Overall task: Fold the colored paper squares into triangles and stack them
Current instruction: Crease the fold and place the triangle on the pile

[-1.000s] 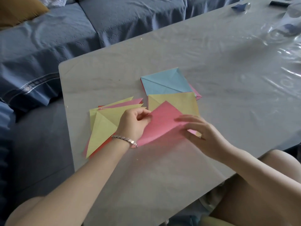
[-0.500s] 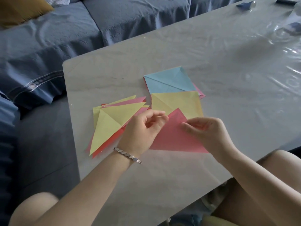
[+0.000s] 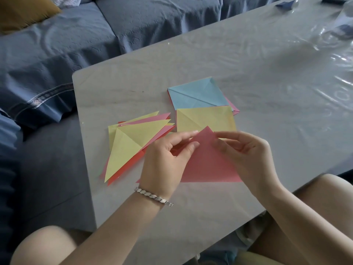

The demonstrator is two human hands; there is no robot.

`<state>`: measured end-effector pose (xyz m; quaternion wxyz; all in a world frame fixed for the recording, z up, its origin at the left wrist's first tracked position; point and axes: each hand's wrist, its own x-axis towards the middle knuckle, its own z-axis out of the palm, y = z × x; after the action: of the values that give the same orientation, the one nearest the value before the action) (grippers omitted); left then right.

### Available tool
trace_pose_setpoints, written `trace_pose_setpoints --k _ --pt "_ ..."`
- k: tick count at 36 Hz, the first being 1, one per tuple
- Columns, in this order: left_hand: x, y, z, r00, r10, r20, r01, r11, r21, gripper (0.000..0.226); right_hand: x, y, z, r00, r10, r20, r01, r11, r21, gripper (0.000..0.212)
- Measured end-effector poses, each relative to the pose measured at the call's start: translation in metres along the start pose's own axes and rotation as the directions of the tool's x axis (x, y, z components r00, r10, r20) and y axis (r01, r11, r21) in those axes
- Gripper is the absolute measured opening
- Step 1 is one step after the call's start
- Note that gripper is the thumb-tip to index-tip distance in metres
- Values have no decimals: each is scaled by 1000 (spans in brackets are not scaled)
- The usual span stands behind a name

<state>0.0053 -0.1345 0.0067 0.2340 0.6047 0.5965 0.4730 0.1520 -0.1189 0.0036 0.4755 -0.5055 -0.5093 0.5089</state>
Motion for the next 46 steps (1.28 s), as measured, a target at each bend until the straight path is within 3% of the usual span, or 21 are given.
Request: trace_pose_setpoints --k 17,46 --pt "-6 7 -4 1000 5 -8 -6 1000 -19 30 -5 -6 -1 999 -28 23 27 999 31 17" --pt "-8 -1 0 998 -61 7 61 997 43 20 2 9 -4 994 -64 91 73 993 -96 30"
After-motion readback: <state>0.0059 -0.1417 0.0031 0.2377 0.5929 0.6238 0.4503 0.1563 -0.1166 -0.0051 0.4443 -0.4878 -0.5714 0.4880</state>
